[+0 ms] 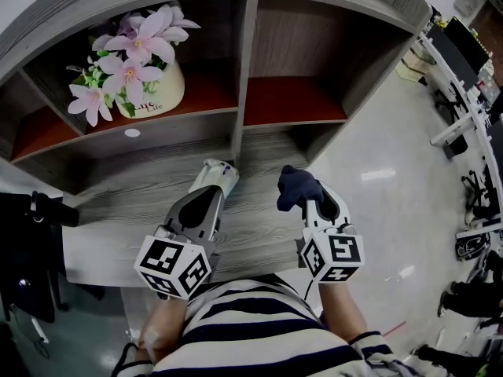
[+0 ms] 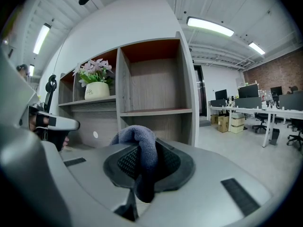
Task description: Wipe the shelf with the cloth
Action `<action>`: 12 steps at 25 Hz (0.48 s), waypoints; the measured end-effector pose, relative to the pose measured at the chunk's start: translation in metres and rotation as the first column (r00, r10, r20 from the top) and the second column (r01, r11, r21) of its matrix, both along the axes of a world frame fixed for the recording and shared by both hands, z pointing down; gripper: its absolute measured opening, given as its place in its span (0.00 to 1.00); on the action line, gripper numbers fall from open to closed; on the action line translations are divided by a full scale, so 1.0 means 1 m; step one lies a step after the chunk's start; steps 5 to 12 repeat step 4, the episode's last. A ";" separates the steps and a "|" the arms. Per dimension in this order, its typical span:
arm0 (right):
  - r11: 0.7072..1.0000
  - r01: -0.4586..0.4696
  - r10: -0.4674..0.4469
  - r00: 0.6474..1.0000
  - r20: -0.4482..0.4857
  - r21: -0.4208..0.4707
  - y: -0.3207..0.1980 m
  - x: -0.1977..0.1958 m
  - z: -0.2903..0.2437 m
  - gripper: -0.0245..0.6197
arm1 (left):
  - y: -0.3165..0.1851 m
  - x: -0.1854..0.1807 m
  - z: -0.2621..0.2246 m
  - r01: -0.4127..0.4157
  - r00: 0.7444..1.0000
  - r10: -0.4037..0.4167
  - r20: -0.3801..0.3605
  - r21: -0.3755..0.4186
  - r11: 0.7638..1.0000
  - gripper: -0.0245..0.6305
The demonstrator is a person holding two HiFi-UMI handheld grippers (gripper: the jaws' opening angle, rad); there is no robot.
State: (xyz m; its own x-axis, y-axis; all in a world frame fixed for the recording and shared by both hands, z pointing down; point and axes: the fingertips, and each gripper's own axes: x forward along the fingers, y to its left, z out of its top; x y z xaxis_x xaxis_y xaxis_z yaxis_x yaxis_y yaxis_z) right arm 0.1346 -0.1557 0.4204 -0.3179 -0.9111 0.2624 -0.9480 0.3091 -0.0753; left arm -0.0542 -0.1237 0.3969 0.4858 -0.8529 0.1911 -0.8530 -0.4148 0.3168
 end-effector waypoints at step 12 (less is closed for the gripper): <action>1.000 0.000 0.000 1.000 -0.001 -0.001 -0.001 -0.001 0.001 0.12 | -0.001 0.000 0.001 -0.001 1.000 0.001 -0.001 0.000 1.000 0.07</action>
